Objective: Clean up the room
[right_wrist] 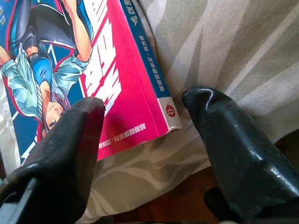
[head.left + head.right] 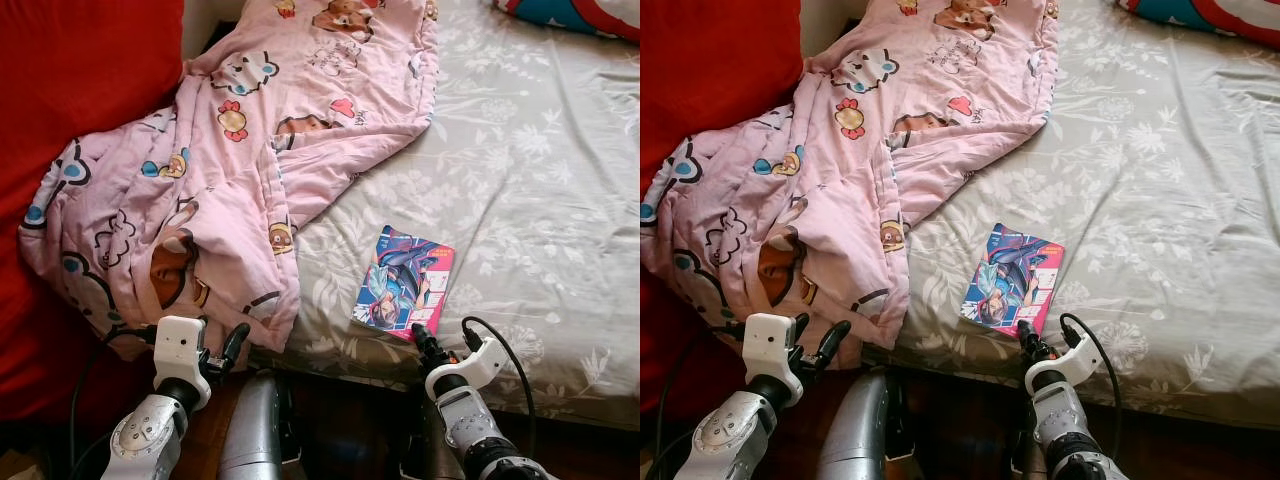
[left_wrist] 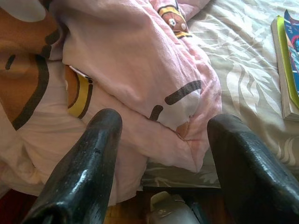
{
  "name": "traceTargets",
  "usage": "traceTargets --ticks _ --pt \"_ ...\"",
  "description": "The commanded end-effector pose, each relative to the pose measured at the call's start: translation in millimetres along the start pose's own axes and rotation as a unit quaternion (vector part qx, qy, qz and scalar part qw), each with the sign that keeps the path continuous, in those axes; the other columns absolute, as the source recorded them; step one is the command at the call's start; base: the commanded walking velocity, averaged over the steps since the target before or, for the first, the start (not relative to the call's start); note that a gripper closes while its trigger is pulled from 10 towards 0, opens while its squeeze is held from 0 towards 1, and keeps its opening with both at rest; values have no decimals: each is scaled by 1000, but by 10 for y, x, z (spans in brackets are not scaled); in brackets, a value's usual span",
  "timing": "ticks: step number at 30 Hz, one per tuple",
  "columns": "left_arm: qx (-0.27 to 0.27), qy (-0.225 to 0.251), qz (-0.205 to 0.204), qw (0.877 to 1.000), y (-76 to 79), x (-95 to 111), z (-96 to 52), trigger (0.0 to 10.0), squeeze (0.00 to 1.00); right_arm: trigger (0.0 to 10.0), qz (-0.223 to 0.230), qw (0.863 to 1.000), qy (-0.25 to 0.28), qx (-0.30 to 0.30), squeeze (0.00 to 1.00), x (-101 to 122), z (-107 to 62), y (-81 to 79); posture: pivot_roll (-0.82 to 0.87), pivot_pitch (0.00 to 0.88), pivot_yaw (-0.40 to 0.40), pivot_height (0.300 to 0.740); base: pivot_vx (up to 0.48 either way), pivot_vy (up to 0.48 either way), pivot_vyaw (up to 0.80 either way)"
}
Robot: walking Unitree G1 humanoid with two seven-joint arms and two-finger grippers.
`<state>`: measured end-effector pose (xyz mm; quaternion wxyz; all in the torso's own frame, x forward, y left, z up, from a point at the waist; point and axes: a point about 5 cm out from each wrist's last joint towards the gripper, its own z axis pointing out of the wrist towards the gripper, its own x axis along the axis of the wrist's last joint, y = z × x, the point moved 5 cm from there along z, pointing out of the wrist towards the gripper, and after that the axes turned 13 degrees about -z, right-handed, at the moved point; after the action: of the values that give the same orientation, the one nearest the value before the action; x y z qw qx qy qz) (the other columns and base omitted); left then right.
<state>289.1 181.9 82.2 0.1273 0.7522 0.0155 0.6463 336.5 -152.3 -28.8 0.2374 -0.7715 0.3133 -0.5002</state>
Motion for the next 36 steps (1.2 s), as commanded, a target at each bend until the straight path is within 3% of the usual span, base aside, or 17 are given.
traceTargets --ticks 1,2,3,9,23,36 --pt "4 -11 4 1000 -34 -34 -47 10000 0 2941 16 999 -22 -17 0 -168 -65 99 151 289 85 587 0 0 0" --pt "4 -11 5 1000 -34 -35 -46 10000 0 2941 15 1000 -21 -17 0 -163 -63 96 151 289 85 587 0 0 0" --pt "4 -11 5 1000 -35 -35 -44 10000 0 0 15 1000 -19 -13 0 -154 -57 79 151 286 86 587 0 0 0" --pt "6 -14 8 1000 -45 -39 -38 10000 0 0 18 1000 -10 7 0 -111 -25 -16 149 284 87 587 0 0 0" --pt "9 -14 10 1000 -56 -48 44 10000 0 0 4 1000 -2 13 0 -128 -32 -45 137 264 84 587 0 0 0" --pt "8 -8 3 1000 -5 -84 272 10000 0 0 -48 994 92 14 0 206 -53 -41 66 181 56 587 0 0 0"
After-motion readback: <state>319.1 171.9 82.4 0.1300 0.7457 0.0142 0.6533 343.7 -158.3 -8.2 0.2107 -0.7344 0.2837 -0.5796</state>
